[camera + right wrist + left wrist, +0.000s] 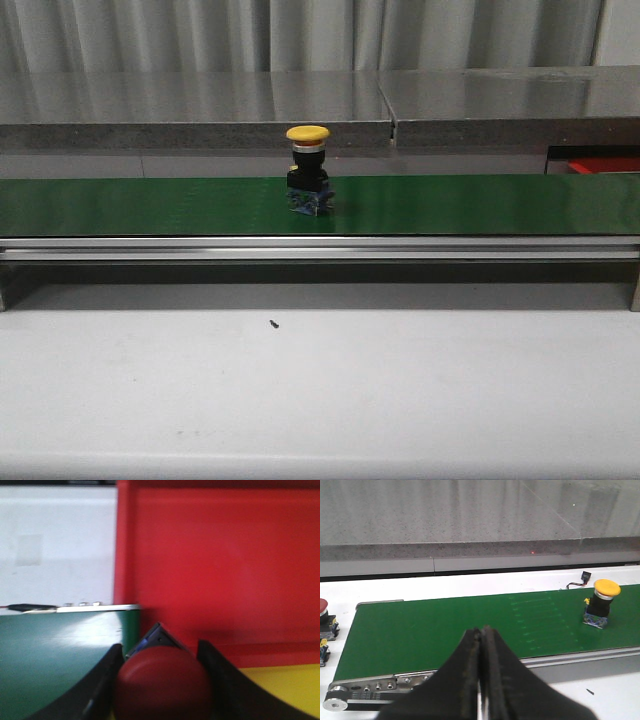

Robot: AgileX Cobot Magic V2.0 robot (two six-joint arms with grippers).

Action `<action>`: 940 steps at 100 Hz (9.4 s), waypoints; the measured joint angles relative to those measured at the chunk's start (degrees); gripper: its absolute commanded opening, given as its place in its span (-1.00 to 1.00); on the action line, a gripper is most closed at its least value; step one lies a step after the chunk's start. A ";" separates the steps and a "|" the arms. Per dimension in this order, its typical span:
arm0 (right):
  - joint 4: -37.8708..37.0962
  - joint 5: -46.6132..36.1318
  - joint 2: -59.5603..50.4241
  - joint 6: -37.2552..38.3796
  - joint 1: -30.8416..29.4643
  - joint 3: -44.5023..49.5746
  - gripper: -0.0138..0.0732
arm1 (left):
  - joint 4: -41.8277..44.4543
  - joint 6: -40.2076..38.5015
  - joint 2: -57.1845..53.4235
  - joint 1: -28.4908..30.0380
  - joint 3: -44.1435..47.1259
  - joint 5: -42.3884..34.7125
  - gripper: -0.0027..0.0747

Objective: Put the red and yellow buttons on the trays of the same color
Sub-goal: 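Lower the red button into the red tray and open the right gripper, then grasp the yellow button at the conveyor's end with the right gripper, then place the yellow button into the yellow tray and open the right gripper, then move the left gripper over another red button in the cluster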

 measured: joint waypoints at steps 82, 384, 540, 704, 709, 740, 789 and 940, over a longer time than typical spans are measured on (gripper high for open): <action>3.58 -2.87 22.62 -0.86 -5.07 -11.38 -0.28 | 0.00 0.00 0.00 0.00 0.00 0.00 -0.98; 11.16 -10.82 -5.37 -11.08 15.77 23.70 -0.43 | 0.00 0.03 0.00 0.00 0.00 0.00 -0.98; 7.29 -18.98 -1.23 -4.83 -8.17 31.49 0.06 | 0.00 0.03 0.00 0.00 0.00 0.00 -0.98; 8.96 -20.77 -69.65 -9.22 11.39 65.49 -0.78 | 0.00 0.03 0.00 0.00 0.00 0.00 -0.98; 8.96 -20.73 -70.71 -9.22 11.39 66.17 -0.83 | 0.00 0.03 0.00 0.00 0.00 0.00 -0.98; 8.96 -20.64 -71.72 -9.27 11.39 66.29 -0.83 | 0.00 0.03 0.00 0.00 0.00 0.00 -0.98; 8.96 -20.64 -71.72 -9.27 11.39 66.29 -0.83 | -0.47 0.03 0.00 0.00 0.00 -1.01 -0.98; 8.96 -20.64 -71.72 -9.36 11.39 66.29 -0.83 | -0.93 -5.54 49.45 34.23 -33.19 19.95 0.78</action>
